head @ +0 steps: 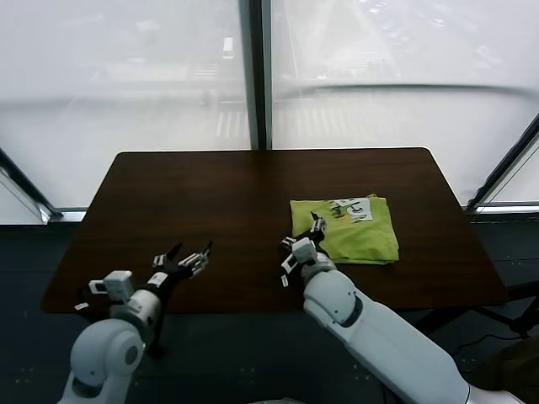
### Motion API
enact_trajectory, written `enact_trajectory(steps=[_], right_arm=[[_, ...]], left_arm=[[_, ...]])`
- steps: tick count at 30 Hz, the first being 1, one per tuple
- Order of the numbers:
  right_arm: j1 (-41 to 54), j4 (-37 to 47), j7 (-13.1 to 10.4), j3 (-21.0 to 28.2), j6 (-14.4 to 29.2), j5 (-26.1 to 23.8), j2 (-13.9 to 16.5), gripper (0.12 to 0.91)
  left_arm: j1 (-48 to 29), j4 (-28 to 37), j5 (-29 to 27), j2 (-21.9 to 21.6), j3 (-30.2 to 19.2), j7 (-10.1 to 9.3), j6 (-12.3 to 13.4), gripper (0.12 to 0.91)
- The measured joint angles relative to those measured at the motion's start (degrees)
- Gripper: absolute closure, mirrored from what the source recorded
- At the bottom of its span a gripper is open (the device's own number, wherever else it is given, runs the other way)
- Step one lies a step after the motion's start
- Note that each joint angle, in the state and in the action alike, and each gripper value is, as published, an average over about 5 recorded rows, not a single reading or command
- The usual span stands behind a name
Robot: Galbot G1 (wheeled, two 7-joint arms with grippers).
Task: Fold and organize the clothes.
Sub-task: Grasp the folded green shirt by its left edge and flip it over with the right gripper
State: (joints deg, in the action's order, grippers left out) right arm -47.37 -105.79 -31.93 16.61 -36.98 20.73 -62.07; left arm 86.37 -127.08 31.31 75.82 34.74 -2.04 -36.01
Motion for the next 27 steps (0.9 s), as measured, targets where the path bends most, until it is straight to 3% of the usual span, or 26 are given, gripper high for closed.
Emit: enact_trajectory(steps=[9,12,15,23,27], right_arm=[[0.1,2.8,0.8,0.6,-0.3,0.2,-1.5,0.121],[-0.1,3.1,0.7,0.6,-1.0,-0.1,-1.7,0.176],[-0.1,3.1,0.7,0.6,-1.6,-0.2,-1.6,0.313],[-0.9,2.6,1.3,-0.2,-0.6,0.3,-1.1,0.802],[-1.4,1.3,4.7,-1.1,4.2,3.4,-0.7,0.853]], left_arm=[[0.4,-0.2,0.0,0.1,0.3,0.09,0.2,0.123],[0.5,-0.3,0.0,0.1,0.5,0.12,0.2,0.123],[0.4,-0.2,0.0,0.1,0.6,0.13,0.3,0.123],[-0.8,1.1,1.9,-0.4,2.8,-0.13,0.3,0.123],[-1.3,1.8,3.7,-1.4,4.8,-0.15,0.4,0.123]])
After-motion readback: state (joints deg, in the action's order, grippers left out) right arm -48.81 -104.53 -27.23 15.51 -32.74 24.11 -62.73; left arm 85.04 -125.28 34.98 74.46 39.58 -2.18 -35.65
